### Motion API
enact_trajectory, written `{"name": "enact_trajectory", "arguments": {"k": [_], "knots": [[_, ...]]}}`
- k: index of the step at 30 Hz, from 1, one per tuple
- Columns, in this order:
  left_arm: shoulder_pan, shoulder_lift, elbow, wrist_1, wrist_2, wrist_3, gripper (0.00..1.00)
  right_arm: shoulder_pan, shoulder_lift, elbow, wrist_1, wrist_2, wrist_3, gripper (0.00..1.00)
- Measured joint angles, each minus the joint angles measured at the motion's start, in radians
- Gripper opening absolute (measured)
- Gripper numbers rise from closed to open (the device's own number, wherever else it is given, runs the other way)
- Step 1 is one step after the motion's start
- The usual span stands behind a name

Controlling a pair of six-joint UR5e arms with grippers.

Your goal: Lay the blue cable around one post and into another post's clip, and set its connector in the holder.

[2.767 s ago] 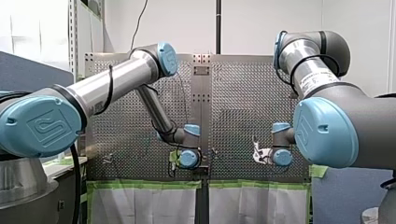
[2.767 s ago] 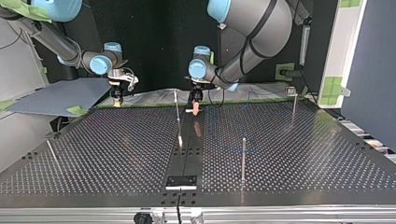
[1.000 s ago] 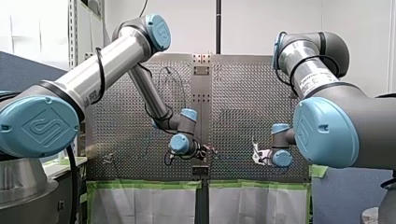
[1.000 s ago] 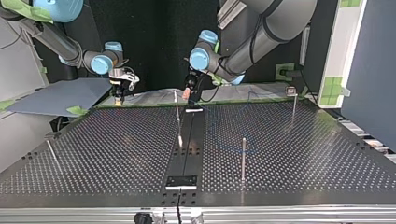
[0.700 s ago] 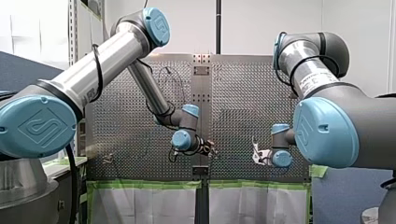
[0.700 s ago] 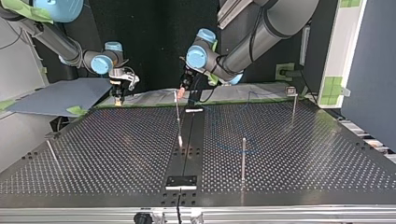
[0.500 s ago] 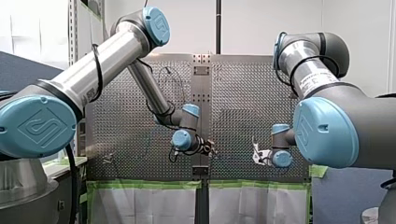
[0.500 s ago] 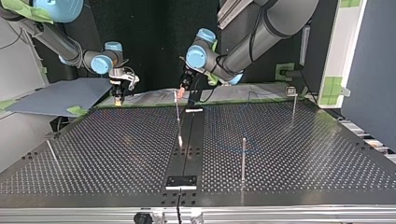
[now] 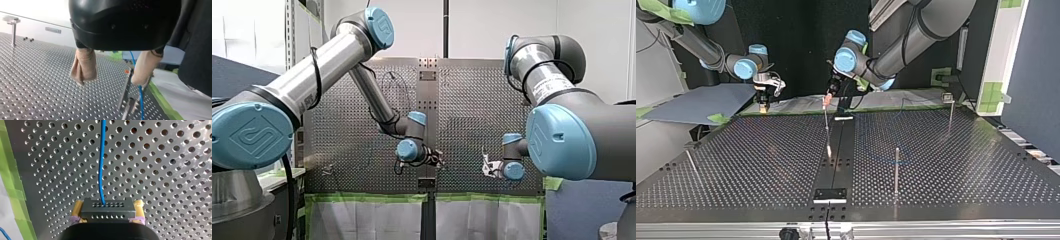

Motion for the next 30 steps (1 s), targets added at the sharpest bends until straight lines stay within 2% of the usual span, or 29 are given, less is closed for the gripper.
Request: {"name": "enact_trajectory", "arguments": {"k": [4, 12, 30], "knots": [[-0.005, 0.000, 0.000, 0.027, 0.019, -0.026, 1.00, 0.000, 0.001, 0.000, 0.000, 0.000, 0.000, 0.00], [-0.017, 0.000, 0.000, 0.071, 0.030, -0.077, 1.00, 0.000, 0.002, 0.000, -0.002, 0.000, 0.000, 0.00], [-0.024, 0.000, 0.000, 0.073, 0.030, -0.082, 1.00, -0.002, 0.004, 0.000, -0.002, 0.000, 0.000, 0.00]]}}
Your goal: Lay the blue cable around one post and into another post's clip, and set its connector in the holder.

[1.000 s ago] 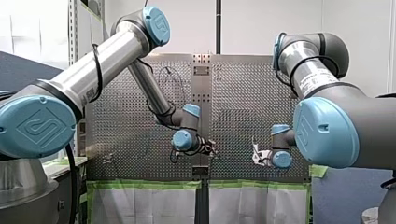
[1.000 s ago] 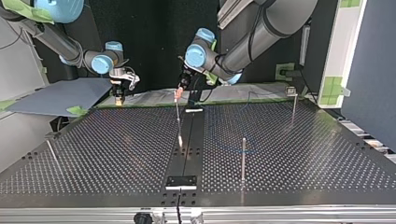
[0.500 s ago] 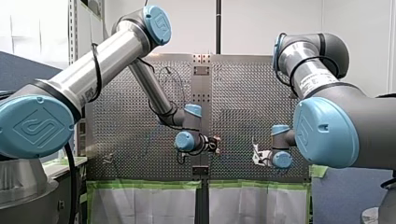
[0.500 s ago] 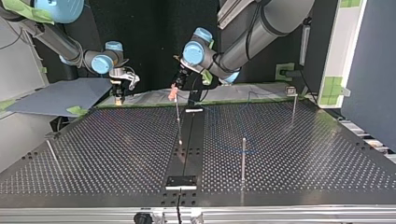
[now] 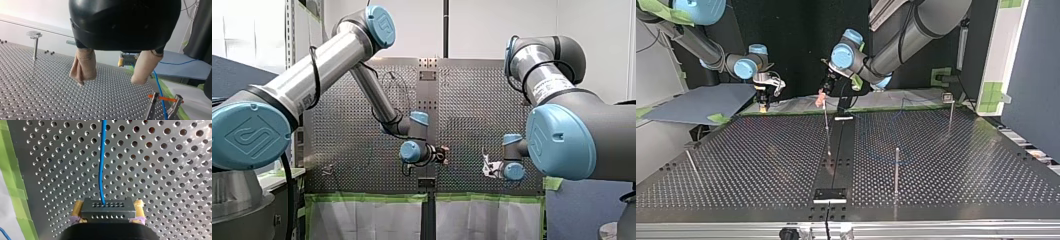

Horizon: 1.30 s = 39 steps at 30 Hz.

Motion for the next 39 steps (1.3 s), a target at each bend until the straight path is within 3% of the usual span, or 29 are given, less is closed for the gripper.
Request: {"name": "enact_trajectory", "arguments": {"k": [6, 12, 16, 22, 29, 39], "knots": [[0.003, 0.000, 0.000, -0.004, 0.000, 0.000, 1.00, -0.004, 0.000, 0.000, 0.002, 0.001, -0.003, 0.00], [0.006, 0.000, 0.000, -0.014, -0.002, 0.001, 1.00, -0.010, -0.001, -0.002, 0.012, 0.003, -0.029, 0.00], [0.008, 0.000, 0.000, -0.024, -0.010, 0.002, 1.00, -0.011, -0.001, -0.003, 0.018, 0.003, -0.036, 0.00], [0.008, 0.000, 0.000, -0.027, -0.013, 0.002, 1.00, -0.011, -0.001, -0.003, 0.022, 0.002, -0.032, 0.00], [0.004, 0.000, 0.000, -0.030, -0.016, 0.000, 1.00, -0.013, -0.002, -0.003, 0.022, 0.000, -0.014, 0.00], [0.010, 0.000, 0.000, -0.087, -0.088, 0.011, 1.00, -0.026, -0.019, -0.002, 0.032, -0.025, -0.011, 0.00]]}}
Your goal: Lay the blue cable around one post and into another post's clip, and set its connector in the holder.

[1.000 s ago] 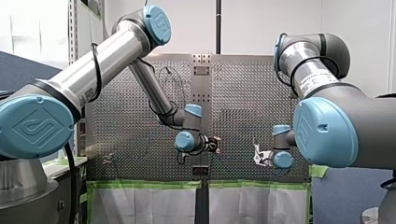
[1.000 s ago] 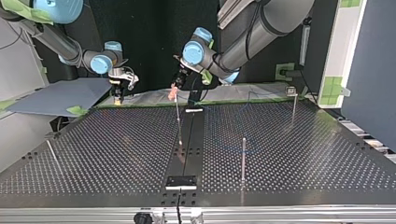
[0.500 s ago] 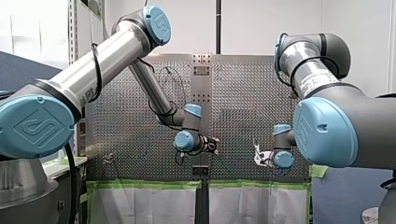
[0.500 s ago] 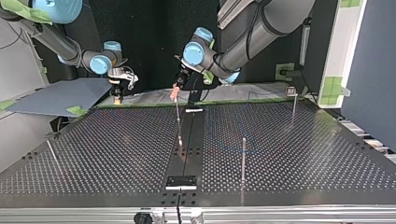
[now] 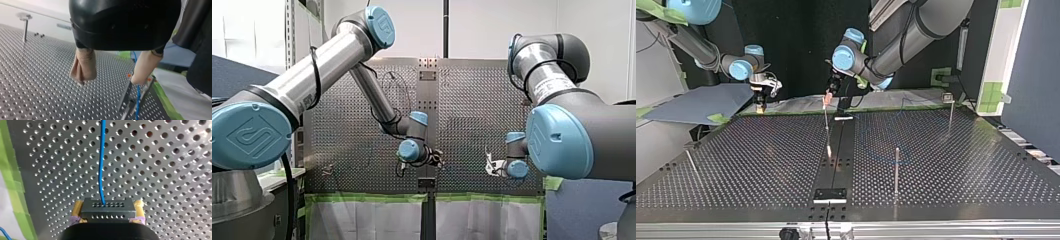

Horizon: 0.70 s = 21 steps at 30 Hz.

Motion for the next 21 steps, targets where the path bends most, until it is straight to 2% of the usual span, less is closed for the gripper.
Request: {"name": "enact_trajectory", "arguments": {"k": [7, 21], "knots": [[0.001, 0.000, -0.001, -0.016, -0.043, 0.007, 1.00, -0.002, -0.021, 0.001, 0.013, -0.021, 0.000, 0.00], [0.007, 0.010, -0.017, -0.036, -0.054, 0.013, 1.00, -0.002, -0.023, 0.001, 0.022, -0.023, 0.002, 0.00]]}}
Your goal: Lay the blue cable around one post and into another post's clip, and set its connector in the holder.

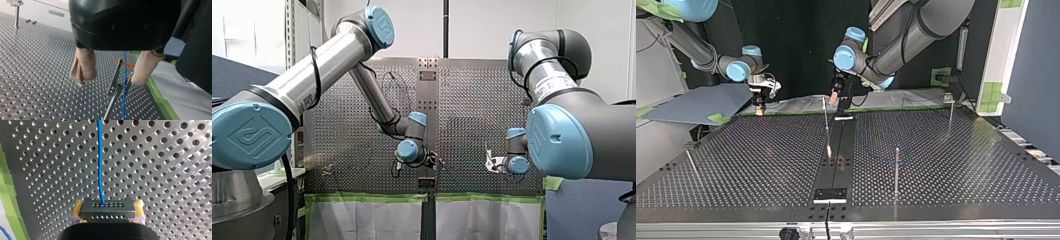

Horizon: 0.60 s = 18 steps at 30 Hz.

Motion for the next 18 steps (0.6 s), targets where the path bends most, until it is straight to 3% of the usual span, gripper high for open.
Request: {"name": "enact_trajectory", "arguments": {"k": [11, 18], "knots": [[0.007, 0.090, -0.074, -0.015, -0.070, -0.027, 1.00, 0.008, 0.001, 0.001, 0.001, 0.000, 0.009, 0.00], [0.014, 0.161, -0.127, -0.021, -0.140, -0.086, 1.00, 0.010, 0.002, 0.001, -0.005, 0.000, 0.014, 0.00]]}}
